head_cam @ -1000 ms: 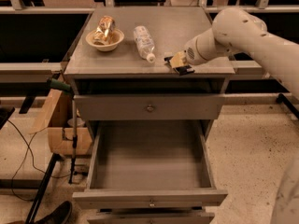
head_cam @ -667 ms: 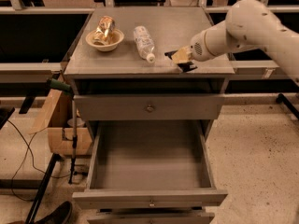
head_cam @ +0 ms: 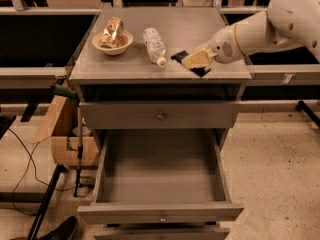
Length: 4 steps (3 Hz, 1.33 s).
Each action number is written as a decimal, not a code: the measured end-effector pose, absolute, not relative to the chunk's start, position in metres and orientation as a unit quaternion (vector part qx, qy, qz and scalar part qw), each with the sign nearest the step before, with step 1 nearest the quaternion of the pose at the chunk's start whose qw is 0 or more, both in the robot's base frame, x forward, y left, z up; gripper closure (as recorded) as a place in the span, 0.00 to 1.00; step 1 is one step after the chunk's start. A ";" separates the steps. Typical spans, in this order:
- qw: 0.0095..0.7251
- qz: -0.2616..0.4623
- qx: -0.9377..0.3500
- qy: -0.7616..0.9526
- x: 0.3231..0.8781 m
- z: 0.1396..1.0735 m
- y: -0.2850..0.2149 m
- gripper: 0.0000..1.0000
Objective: Place rxbar blueberry into middle drawer
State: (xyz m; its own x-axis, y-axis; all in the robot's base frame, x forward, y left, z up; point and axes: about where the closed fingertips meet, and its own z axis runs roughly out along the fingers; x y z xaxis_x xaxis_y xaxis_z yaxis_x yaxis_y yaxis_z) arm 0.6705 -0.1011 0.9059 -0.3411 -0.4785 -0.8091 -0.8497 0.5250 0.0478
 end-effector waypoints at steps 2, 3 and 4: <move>0.363 0.267 -0.515 0.729 0.639 0.893 -0.096 1.00; 0.363 0.267 -0.516 0.728 0.639 0.893 -0.095 1.00; 0.349 0.261 -0.539 0.721 0.637 0.876 -0.085 1.00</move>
Offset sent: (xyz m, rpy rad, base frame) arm -0.0221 0.0026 -0.0081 -0.0044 -0.0162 0.1532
